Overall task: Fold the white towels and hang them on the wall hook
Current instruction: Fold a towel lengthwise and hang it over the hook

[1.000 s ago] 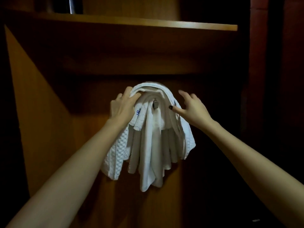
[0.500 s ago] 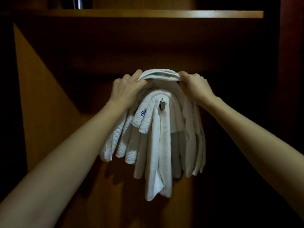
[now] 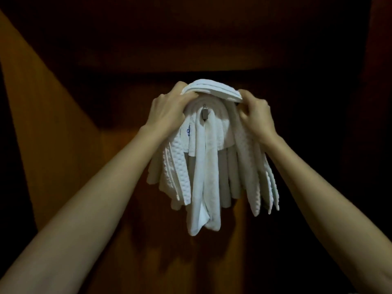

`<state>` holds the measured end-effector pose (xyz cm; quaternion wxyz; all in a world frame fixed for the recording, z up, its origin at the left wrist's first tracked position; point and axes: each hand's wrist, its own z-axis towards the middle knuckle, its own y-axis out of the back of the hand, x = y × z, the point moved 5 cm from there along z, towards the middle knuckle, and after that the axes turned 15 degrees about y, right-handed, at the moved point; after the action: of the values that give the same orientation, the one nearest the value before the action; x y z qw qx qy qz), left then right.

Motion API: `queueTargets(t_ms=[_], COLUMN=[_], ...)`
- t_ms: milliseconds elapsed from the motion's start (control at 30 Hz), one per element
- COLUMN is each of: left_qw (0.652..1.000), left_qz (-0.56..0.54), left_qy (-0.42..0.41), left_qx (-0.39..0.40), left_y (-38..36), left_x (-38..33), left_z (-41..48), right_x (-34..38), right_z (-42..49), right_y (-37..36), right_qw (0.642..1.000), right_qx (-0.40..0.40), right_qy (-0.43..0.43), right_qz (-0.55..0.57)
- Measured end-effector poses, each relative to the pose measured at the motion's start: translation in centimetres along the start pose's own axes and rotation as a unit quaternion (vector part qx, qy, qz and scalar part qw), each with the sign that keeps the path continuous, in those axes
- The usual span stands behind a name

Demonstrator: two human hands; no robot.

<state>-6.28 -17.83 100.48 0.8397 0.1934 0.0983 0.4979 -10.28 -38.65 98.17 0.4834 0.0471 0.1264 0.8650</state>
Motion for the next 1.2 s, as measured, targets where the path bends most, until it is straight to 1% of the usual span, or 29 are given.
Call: queueTargets(t_ms=[100,133,233,267,300,367,433,500,567,667,733,833,933,967,1000,1067,1133,1200], left_qw=[0.994,0.987,0.944,0.934,0.931,0.936,0.941,0.947,0.954,0.962,0.962,0.959,0.969,0.971,0.971,0.96,0.941,0.913], left_qz=[-0.105,-0.154,-0.266,-0.275,-0.27,-0.257,-0.252,-0.24,-0.211,-0.174,-0.169,-0.194,-0.192,-0.182,-0.172,-0.171,-0.192,-0.227], left_qy=[0.004,0.032,0.193,0.229,0.245,0.24,0.226,0.214,0.213,0.212,0.212,0.201,0.14,0.132,0.142,0.198,0.249,0.291], left_qx=[-0.019,-0.027,-0.019,-0.002,0.012,0.011,0.005,0.013,0.015,-0.002,-0.008,-0.04,-0.071,-0.077,-0.085,-0.101,-0.127,-0.172], left_y=[-1.1,-1.5,-3.9,-4.7,-5.2,-5.4,-5.3,-5.3,-5.0,-4.3,-4.0,-4.2,-5.0,-5.4,-5.8,-6.2,-5.8,-4.7], left_x=[1.1,1.4,2.7,2.9,3.0,3.2,3.4,3.6,4.3,6.2,7.0,5.8,3.7,3.7,3.9,4.8,5.2,5.4], left_z=[-2.7,-3.7,-6.8,-7.7,-8.5,-9.2,-9.5,-10.0,-10.2,-10.2,-10.6,-12.3,-14.7,-15.5,-16.3,-17.6,-18.4,-18.4], right_x=[0.1,-0.1,-0.3,-0.1,0.0,0.1,0.1,0.0,-0.5,-1.7,-1.9,-1.5,-0.8,-0.6,-0.3,0.5,1.4,2.1], right_z=[-2.0,-2.6,-4.9,-5.9,-6.9,-8.8,-10.2,-11.2,-11.4,-10.7,-10.2,-10.5,-12.1,-12.7,-13.2,-14.0,-14.3,-14.7], right_y=[-1.4,-1.7,-2.7,-3.1,-3.4,-4.0,-4.5,-4.7,-4.0,-2.1,-1.2,-1.9,-3.4,-3.8,-4.2,-4.6,-4.5,-4.4], right_qw=[0.998,0.996,0.981,0.975,0.971,0.968,0.967,0.968,0.971,0.969,0.968,0.965,0.956,0.955,0.955,0.96,0.972,0.98], right_qx=[-0.007,-0.014,-0.009,0.005,0.019,0.035,0.038,0.031,0.007,-0.025,-0.036,-0.014,0.01,0.021,0.032,0.035,0.01,-0.014], right_qy=[-0.036,-0.059,-0.118,-0.132,-0.143,-0.158,-0.19,-0.221,-0.222,-0.213,-0.2,-0.193,-0.222,-0.223,-0.221,-0.202,-0.164,-0.134], right_qz=[0.046,0.065,0.154,0.179,0.193,0.193,0.165,0.114,0.089,0.119,0.148,0.179,0.193,0.196,0.197,0.192,0.168,0.147])
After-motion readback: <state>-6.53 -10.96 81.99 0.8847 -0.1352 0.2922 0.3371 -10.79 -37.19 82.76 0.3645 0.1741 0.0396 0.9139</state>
